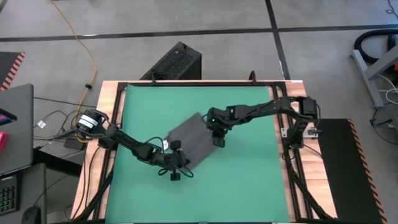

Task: Roll towel
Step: Roll the gray towel on the table

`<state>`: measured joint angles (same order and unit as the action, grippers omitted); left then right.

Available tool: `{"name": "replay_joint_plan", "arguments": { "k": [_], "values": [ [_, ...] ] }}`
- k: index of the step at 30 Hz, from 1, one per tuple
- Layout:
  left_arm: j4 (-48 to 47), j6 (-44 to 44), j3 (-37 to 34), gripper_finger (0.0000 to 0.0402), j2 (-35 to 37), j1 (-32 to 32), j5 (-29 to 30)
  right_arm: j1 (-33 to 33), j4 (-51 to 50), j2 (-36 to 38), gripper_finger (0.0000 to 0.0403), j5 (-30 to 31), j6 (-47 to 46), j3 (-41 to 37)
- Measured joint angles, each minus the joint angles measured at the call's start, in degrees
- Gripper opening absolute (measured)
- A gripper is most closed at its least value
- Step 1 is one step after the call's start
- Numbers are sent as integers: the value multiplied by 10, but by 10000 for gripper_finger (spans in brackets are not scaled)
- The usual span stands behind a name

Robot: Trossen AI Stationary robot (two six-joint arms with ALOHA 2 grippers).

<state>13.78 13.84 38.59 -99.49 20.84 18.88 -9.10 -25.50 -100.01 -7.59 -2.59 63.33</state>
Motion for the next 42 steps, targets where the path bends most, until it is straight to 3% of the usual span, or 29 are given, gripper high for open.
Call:
{"name": "replay_joint_plan", "arguments": {
  "k": [9,13,25,30,34,42],
  "values": [
    [-28,-8,1,0,1,0,-17,11,8,-67,82,3,-40,3],
    [-62,-51,2,0,2,4,-21,23,-8,-77,82,6,-63,3],
    [-94,-118,3,0,7,6,-34,138,18,-78,82,30,-290,1],
    [-133,-128,3,0,28,11,-97,186,-18,-79,82,93,-317,2],
    [-164,-148,3,0,44,19,-135,201,-32,-79,82,93,-356,1],
    [-181,-177,0,0,61,28,-128,207,17,-47,81,101,-292,-3]
  ]
}}
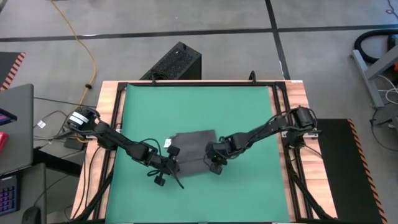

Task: Roll towel
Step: Roll the gray towel on the table

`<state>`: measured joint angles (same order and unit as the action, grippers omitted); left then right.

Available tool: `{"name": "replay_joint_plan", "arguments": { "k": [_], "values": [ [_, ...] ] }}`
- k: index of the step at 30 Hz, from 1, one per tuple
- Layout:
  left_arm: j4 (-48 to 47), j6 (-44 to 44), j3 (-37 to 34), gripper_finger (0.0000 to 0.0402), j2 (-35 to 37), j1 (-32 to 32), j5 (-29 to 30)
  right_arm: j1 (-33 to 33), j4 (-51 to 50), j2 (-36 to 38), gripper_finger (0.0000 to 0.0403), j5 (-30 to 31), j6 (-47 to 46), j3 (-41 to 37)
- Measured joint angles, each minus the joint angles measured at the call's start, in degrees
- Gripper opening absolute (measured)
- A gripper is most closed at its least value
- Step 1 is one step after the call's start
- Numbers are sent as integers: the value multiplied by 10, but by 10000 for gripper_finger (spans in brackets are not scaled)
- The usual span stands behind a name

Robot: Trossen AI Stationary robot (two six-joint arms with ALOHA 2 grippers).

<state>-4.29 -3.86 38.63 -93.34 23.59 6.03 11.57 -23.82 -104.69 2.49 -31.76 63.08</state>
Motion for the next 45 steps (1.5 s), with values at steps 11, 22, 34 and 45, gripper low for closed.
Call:
{"name": "replay_joint_plan", "arguments": {
  "k": [11,22,34,45],
  "values": [
    [-4,-58,0,0,0,0,0,-28,-7,144,91,-79,200,0],
    [-1,-90,-1,0,0,-1,2,52,20,156,240,-26,485,3],
    [-1,-90,-1,0,0,-1,3,67,10,43,264,6,479,1],
    [1,-89,-1,0,0,-1,3,78,3,-14,242,54,431,4]
  ]
}}
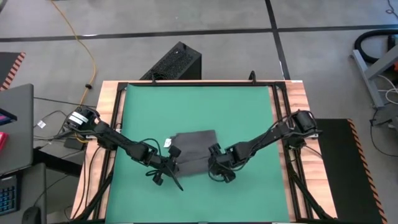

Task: Roll towel
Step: Roll the gray towel on the table

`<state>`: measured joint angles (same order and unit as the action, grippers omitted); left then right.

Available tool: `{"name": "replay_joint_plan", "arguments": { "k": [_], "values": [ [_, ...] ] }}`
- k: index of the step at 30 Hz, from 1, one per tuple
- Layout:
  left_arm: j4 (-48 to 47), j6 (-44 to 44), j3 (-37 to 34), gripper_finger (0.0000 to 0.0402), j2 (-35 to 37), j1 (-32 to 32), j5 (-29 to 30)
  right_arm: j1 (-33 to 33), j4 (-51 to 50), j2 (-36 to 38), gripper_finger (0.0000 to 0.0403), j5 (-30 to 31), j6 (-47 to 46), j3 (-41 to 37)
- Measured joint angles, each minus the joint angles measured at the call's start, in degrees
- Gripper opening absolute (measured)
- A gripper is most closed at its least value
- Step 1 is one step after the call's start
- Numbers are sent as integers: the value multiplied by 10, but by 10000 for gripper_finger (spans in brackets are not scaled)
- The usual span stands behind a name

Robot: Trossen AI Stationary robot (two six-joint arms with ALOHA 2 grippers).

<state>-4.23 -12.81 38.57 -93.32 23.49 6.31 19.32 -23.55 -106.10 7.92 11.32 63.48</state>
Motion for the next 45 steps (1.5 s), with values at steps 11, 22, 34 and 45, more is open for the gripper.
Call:
{"name": "replay_joint_plan", "arguments": {
  "k": [11,22,34,45],
  "values": [
    [16,29,-1,0,-1,0,2,25,-24,3,95,61,-68,0],
    [38,93,49,0,53,0,115,24,-48,12,30,-5,-120,1],
    [117,114,28,0,14,-30,113,23,-45,11,30,-27,-117,0],
    [161,101,-1,0,13,-24,100,23,-45,10,30,-30,-128,0]
  ]
}}
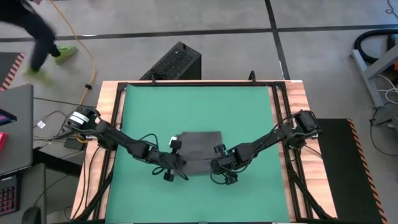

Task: Roll towel
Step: Roll the gray towel on the table

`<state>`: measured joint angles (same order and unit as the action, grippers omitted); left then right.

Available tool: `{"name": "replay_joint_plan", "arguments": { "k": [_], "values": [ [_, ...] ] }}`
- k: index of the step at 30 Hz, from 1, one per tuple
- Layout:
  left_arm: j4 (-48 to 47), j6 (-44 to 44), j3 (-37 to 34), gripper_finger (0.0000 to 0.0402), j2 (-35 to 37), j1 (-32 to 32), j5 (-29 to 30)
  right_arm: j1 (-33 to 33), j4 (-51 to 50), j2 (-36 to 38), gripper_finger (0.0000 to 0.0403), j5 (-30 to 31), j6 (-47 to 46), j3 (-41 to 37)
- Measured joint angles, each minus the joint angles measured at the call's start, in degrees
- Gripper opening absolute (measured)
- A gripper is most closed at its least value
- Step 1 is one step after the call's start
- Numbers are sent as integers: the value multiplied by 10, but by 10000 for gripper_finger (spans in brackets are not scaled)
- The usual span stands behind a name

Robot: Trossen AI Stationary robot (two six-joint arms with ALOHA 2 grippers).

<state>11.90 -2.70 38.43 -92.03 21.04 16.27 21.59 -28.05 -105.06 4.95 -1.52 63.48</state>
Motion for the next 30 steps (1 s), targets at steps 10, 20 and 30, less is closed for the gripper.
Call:
{"name": "replay_joint_plan", "arguments": {
  "k": [10,20,30],
  "values": [
    [82,0,-66,0,0,-10,-29,-3,5,6,30,-91,-19,-1],
    [79,27,-56,0,38,9,40,-15,6,12,30,-93,-51,-1],
    [76,73,-57,0,117,79,8,-14,7,13,30,-84,-43,-1]
  ]
}}
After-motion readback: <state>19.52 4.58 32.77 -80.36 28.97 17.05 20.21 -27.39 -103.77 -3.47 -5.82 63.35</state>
